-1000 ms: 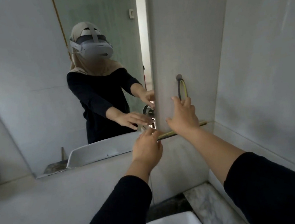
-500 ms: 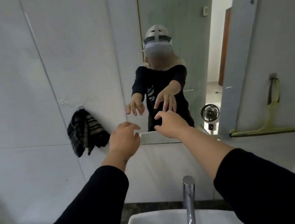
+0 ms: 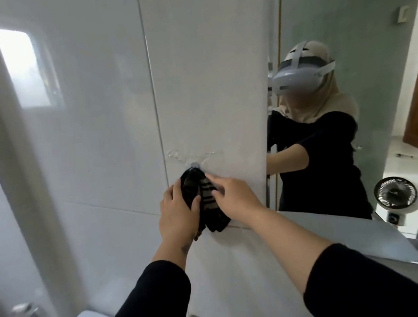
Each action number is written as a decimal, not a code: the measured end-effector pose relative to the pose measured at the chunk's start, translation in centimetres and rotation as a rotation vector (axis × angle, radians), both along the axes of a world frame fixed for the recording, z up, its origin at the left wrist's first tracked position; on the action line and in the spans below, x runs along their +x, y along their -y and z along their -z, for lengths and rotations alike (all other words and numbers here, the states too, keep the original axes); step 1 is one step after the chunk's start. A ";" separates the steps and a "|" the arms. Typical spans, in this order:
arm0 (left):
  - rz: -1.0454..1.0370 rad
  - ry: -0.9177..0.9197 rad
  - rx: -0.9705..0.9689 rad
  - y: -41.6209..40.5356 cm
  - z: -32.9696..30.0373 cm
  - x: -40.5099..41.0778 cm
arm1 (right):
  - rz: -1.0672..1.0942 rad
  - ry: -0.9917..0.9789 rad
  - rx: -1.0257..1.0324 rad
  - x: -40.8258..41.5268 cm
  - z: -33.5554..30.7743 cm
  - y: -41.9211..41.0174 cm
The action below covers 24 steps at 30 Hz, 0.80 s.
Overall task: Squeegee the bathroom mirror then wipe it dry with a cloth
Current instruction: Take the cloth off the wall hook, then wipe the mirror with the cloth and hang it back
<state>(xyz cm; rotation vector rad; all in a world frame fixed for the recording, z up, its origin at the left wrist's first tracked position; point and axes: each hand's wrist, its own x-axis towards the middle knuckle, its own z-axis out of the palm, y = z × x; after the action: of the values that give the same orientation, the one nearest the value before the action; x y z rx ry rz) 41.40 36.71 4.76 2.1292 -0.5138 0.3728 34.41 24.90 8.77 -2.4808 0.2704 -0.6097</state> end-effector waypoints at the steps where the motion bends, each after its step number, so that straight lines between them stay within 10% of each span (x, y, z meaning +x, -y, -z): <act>1: 0.006 -0.015 -0.013 0.2 0.2 0.4 | 0.003 0.022 -0.028 0.8 0.1 -0.2; 11: 0.005 -0.044 -0.237 0.5 -0.8 0.7 | 0.087 0.254 0.051 3.4 0.5 -0.9; 24: 0.622 0.001 -0.568 2.4 -13.8 -8.7 | -0.161 0.568 0.347 -6.3 -8.6 0.3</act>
<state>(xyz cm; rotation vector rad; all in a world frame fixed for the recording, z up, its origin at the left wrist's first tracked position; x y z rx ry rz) 32.68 34.26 18.58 1.3405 -0.9117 0.1361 28.14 24.56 17.38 -1.8851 -0.0435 -1.0610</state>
